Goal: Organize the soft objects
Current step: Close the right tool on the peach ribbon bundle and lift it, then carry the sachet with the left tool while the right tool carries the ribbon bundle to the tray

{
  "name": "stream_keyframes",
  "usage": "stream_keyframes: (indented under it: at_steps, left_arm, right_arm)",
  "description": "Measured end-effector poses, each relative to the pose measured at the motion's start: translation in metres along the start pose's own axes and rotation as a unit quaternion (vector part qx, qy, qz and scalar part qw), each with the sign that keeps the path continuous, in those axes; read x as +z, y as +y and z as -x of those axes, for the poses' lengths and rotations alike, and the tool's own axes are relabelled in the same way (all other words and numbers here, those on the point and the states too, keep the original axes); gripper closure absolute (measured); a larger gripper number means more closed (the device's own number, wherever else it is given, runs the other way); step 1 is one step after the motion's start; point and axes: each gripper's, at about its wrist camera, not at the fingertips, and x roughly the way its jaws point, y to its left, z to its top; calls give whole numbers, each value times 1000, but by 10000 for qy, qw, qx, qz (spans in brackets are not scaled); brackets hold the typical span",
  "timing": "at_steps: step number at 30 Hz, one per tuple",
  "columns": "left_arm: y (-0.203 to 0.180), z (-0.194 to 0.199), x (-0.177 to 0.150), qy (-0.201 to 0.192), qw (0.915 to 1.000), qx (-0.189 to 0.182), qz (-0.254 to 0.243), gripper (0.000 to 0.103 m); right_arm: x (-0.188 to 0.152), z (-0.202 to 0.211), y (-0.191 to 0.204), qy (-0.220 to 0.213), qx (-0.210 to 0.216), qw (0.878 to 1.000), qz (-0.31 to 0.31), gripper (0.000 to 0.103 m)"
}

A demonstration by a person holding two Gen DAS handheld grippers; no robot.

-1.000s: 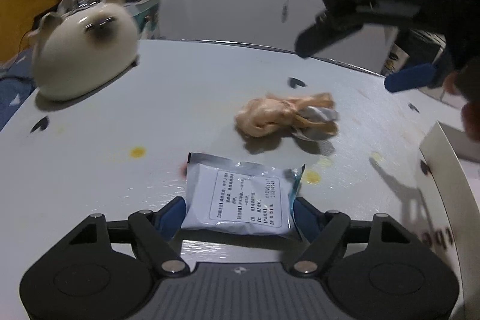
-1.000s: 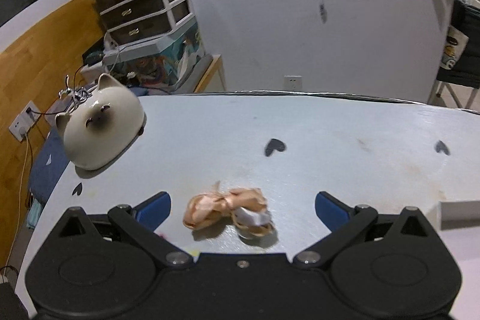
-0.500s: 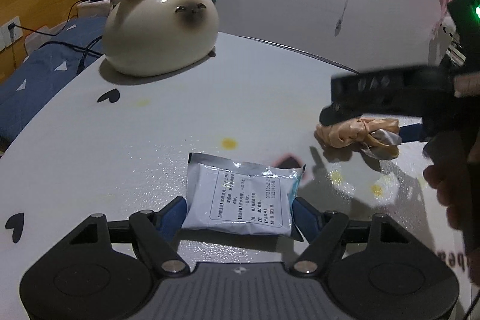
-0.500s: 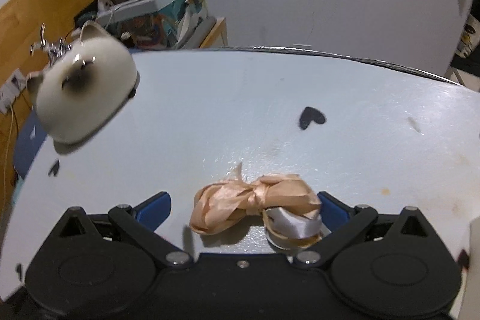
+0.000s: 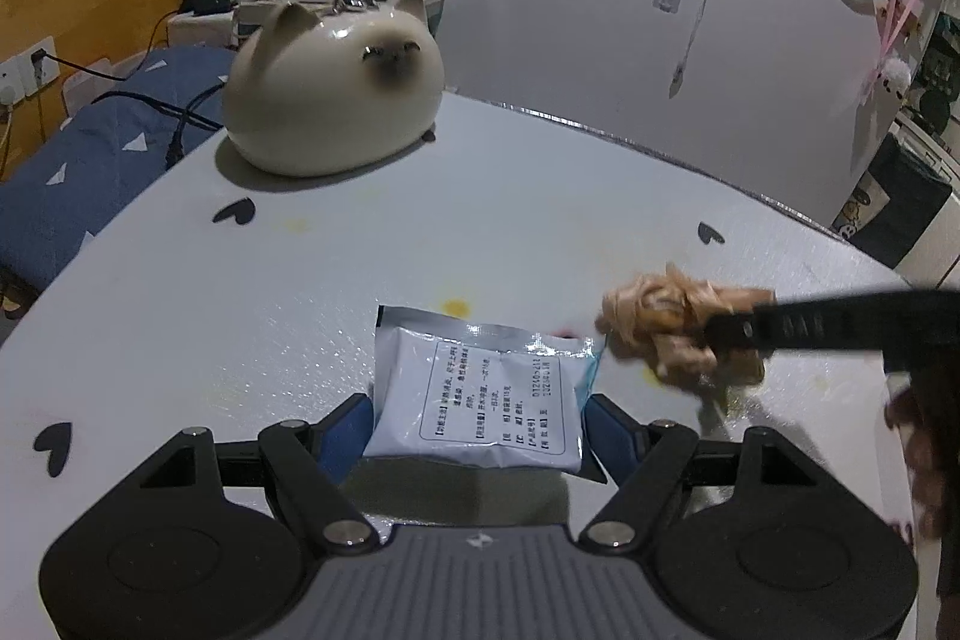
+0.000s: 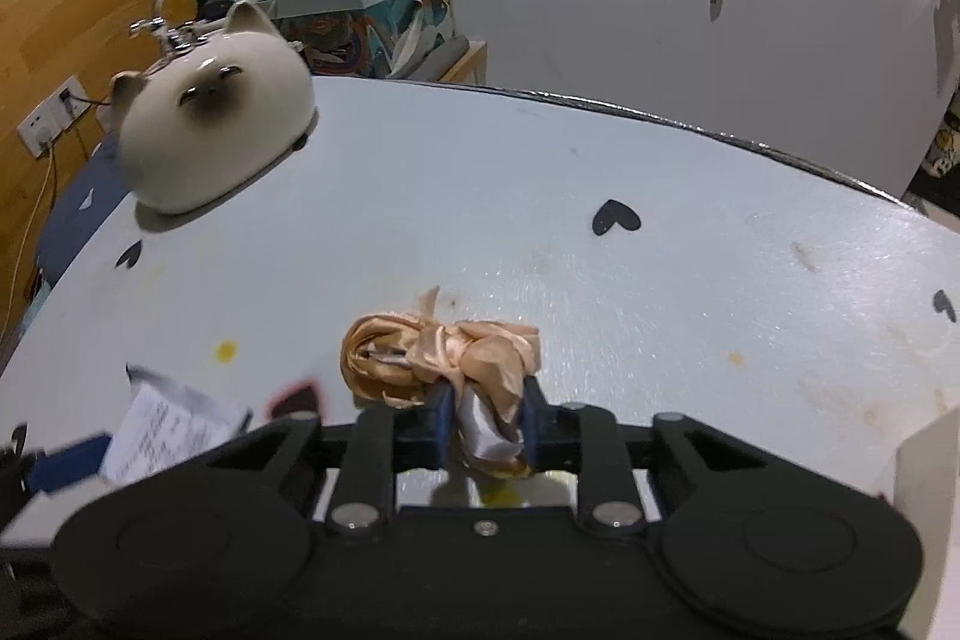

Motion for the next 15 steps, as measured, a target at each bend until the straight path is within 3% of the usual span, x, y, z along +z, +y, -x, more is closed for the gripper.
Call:
stream_keyframes:
  at_steps: [15]
  left_arm:
    - [-3,53,-3,-323,9994,-75,97,26]
  right_arm:
    - [-47,76,-8,-235,-80,9995,-195,86]
